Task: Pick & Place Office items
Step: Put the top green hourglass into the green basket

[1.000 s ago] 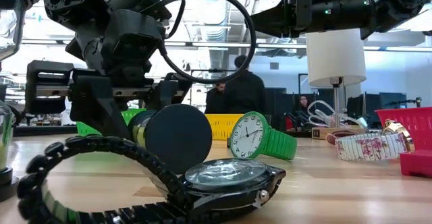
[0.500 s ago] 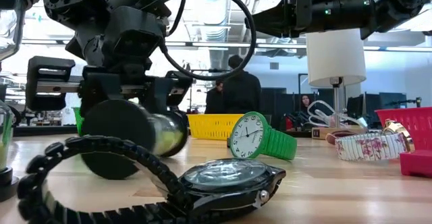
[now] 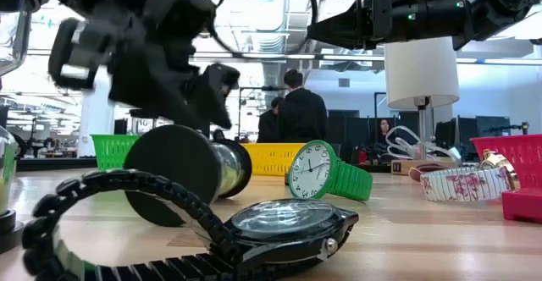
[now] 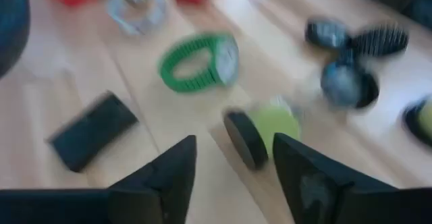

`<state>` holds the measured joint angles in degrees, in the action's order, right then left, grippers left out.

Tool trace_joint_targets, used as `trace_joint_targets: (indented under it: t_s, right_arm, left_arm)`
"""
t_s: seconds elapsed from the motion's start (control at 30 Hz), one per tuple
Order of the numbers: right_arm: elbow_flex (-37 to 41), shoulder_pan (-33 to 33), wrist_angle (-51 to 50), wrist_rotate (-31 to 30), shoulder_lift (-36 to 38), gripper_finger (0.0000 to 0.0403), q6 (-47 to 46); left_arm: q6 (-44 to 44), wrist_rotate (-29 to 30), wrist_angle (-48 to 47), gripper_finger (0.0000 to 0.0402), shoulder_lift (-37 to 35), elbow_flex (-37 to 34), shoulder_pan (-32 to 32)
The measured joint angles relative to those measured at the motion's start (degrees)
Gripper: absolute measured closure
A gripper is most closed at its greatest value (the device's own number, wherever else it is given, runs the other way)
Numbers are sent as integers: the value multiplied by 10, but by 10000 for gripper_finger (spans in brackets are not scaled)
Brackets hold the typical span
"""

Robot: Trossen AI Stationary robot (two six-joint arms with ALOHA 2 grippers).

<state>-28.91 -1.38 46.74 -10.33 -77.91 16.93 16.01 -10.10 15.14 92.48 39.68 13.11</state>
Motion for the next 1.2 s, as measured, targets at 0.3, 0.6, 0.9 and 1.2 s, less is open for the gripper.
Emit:
trace_joint_targets:
  t_s: [0.3, 0.6, 0.9, 1.2]
  right_arm:
    - [0, 0, 0, 0, 0, 179, 0]
    - [0, 0, -3, 0, 0, 179, 0]
    - [0, 0, -19, 0, 0, 179, 0]
    - [0, 0, -26, 0, 0, 179, 0]
  left_arm:
    - [113, 1, -75, 157, -54, 40, 35]
    - [246, 19, -326, 151, 62, 212, 27]
    - [375, 56, -348, 151, 130, 259, 55]
    - [485, 122, -340, 151, 157, 261, 75]
